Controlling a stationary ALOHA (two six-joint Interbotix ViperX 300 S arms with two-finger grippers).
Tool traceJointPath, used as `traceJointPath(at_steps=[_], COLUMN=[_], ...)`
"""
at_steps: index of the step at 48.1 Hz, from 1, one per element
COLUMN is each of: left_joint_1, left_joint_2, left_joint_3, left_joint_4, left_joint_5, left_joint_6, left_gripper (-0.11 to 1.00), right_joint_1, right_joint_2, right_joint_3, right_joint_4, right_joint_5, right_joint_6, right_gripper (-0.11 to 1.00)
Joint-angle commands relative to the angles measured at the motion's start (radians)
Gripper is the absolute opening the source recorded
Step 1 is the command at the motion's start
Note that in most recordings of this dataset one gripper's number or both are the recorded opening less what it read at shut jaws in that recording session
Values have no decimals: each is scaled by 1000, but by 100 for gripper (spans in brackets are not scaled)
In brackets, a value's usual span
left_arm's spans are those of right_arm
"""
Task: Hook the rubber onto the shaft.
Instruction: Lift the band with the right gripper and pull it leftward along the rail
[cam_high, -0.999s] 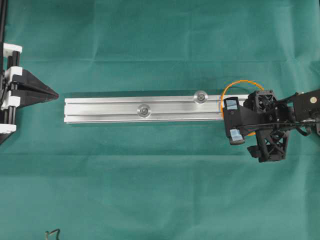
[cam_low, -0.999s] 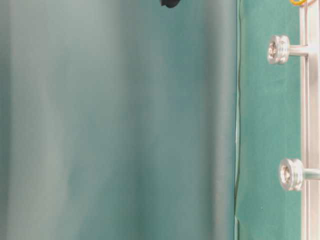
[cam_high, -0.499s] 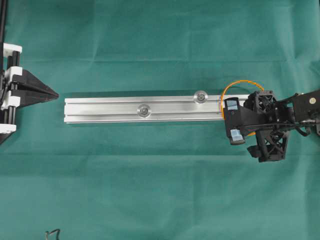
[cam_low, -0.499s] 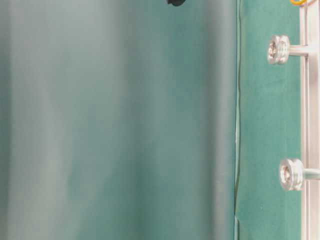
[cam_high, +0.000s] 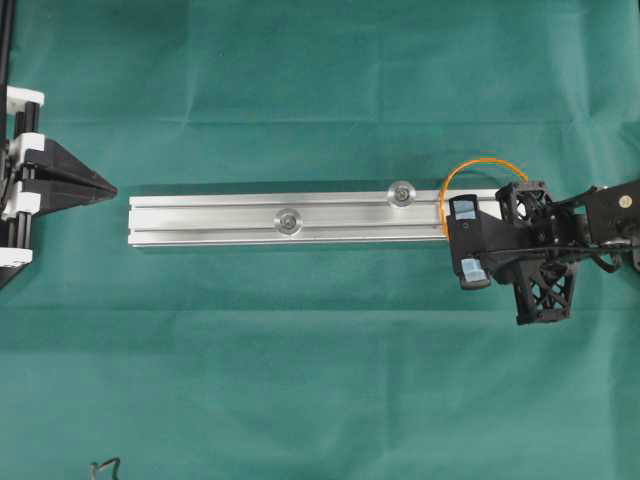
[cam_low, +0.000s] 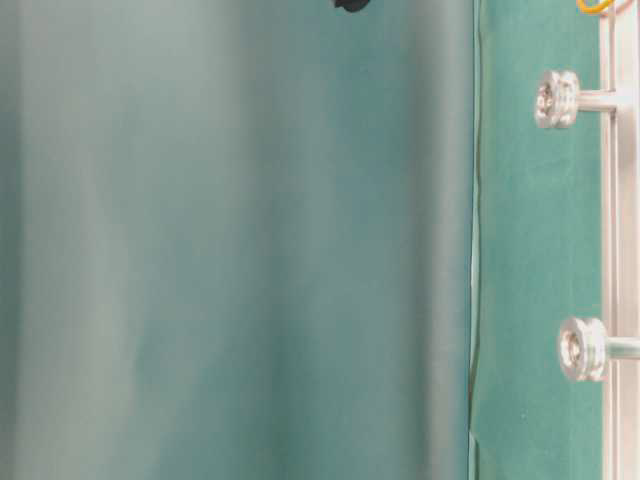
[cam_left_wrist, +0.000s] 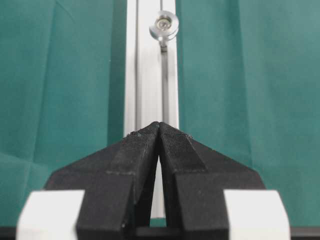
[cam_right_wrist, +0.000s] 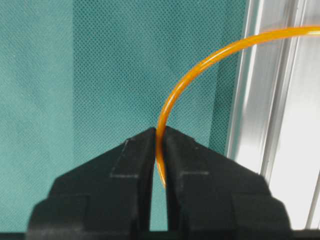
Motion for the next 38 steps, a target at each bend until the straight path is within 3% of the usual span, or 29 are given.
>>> traceJointPath(at_steps=[1,26,38], left_joint_1=[2,2,2], left_joint_2=[8,6,8], left_joint_3=[-29,-29,-29], left_joint_4=[3,3,3], left_joint_5=[-5,-5,-5], left_joint_6=[2,3,2], left_gripper=[0,0,0], right_joint_1=[2,2,2], right_joint_2=[-8,-51,-126], right_joint_3=[-15,-20,-38], right_joint_4=[-5,-14,-14], right_joint_5=[-8,14,110], right_joint_6=[-2,-2,-3], right_gripper=[7,7,7])
